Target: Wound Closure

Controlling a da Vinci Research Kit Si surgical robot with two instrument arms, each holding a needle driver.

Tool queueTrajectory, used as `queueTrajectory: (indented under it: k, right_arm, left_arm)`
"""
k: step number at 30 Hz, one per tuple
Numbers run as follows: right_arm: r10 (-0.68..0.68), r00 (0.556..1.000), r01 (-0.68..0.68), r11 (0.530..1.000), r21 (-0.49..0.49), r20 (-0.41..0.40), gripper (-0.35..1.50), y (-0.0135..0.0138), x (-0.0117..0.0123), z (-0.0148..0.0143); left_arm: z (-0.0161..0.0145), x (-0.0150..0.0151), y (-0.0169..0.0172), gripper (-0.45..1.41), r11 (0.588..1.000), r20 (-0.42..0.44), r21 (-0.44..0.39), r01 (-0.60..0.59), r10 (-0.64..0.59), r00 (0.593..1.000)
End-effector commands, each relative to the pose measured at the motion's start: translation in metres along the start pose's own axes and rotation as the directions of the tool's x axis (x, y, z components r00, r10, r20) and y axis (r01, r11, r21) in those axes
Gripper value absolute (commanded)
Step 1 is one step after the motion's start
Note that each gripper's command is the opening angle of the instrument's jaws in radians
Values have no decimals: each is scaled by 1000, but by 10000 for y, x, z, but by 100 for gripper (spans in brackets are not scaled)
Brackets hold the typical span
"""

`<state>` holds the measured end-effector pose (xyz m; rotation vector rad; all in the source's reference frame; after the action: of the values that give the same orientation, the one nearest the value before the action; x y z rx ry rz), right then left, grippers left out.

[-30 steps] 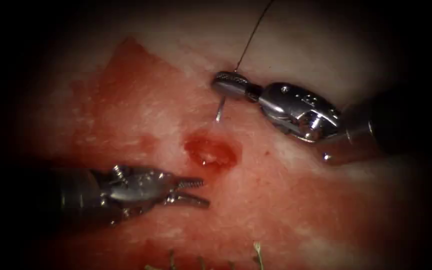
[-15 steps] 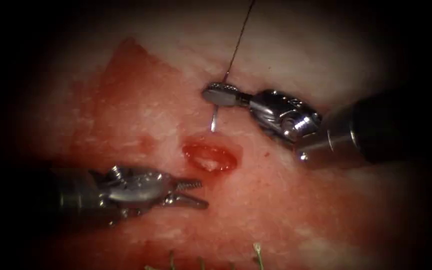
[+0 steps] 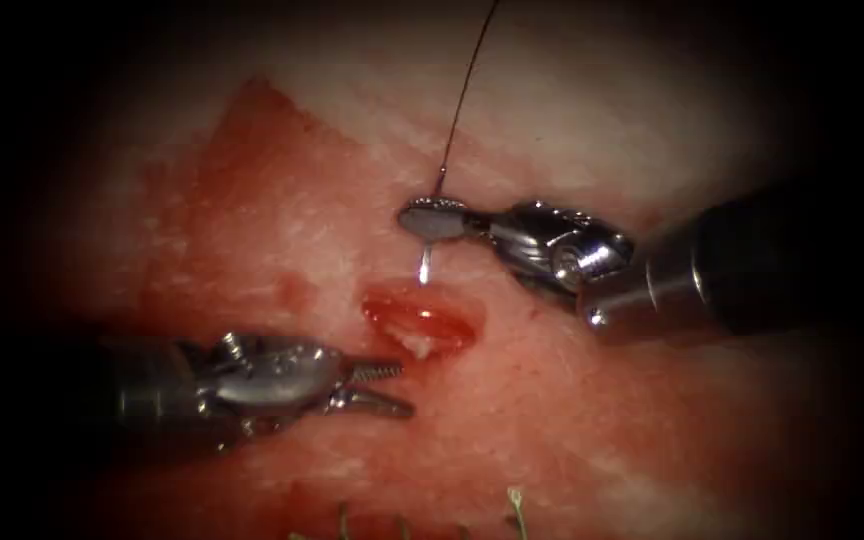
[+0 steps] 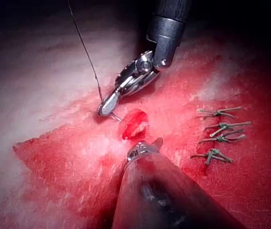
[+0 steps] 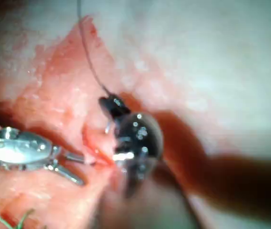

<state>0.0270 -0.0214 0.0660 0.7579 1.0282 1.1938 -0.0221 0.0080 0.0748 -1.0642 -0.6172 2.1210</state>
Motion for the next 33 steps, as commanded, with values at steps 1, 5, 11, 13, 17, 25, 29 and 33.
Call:
queueTrajectory:
  k: [1, 5, 11, 13, 17, 25, 29, 33]
  right_arm:
    - [11, 1000, -11, 1000, 10, 12, -35, -2, -14, 6]
    - [30, 999, -30, 999, 21, 25, -35, -8, -22, 5]
    - [56, 997, -59, 997, 50, 53, -35, -16, -37, 6]
    - [58, 996, -61, 996, 59, 62, -35, -18, -40, 6]
    - [55, 996, -60, 995, 75, 77, -35, -23, -44, 6]
    - [-205, 977, 199, 976, -90, -54, 93, -5, -14, 5]
    - [-288, 955, 276, 950, -147, -67, 108, 3, -2, 4]
    - [-349, 934, 332, 925, -184, -72, 106, 1, 7, 2]
  left_arm:
    - [9, -6, 4, 4, 1000, 1, -4, 2, -2, 1000]
    - [10, -6, 4, 4, 1000, 1, -4, 2, -2, 1000]
    - [10, -6, 4, 4, 1000, 1, -4, 2, -2, 1000]
    - [10, -6, 4, 4, 1000, 1, -5, 1, -1, 1000]
    - [10, -6, 4, 4, 1000, 1, -5, 1, -1, 1000]
    - [10, -6, 4, 4, 1000, 1, -6, 1, -1, 1000]
    - [10, -6, 3, 4, 1000, 1, -6, 0, 0, 1000]
    - [11, -6, 4, 4, 1000, 1, -5, 0, 0, 1000]
